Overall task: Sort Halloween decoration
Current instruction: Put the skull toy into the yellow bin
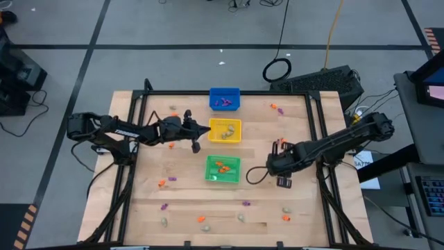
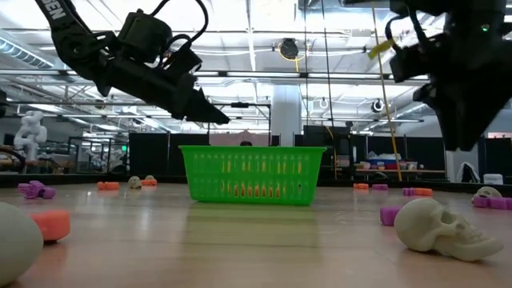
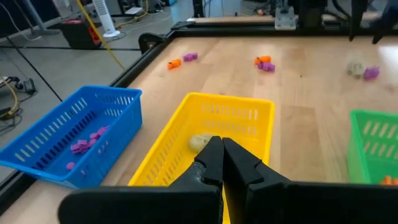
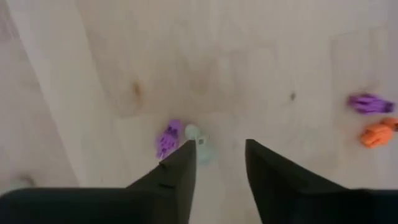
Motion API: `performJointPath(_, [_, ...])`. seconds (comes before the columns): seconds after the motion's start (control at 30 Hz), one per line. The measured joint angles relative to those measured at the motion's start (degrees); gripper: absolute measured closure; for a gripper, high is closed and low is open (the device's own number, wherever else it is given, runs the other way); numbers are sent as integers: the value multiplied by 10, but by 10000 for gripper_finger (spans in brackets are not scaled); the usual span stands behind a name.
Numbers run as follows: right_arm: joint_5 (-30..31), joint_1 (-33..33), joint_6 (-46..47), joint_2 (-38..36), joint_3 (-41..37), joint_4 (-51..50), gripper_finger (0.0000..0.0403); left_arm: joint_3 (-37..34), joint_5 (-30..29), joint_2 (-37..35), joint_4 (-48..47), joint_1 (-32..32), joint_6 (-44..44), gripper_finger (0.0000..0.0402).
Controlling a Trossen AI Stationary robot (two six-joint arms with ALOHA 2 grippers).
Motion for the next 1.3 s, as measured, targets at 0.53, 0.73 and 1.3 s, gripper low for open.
performJointPath(0.53, [-43,4,-113,157,0,9,238,-15,0,0,0,-3,3,401])
performJointPath(0.73, [-47,1,-135,186,2,22,265,-15,0,0,0,-3,3,401])
performJointPath(1.3, [-40,1,-110,125,27,17,361,-15,4,0,-2,-4,2,401])
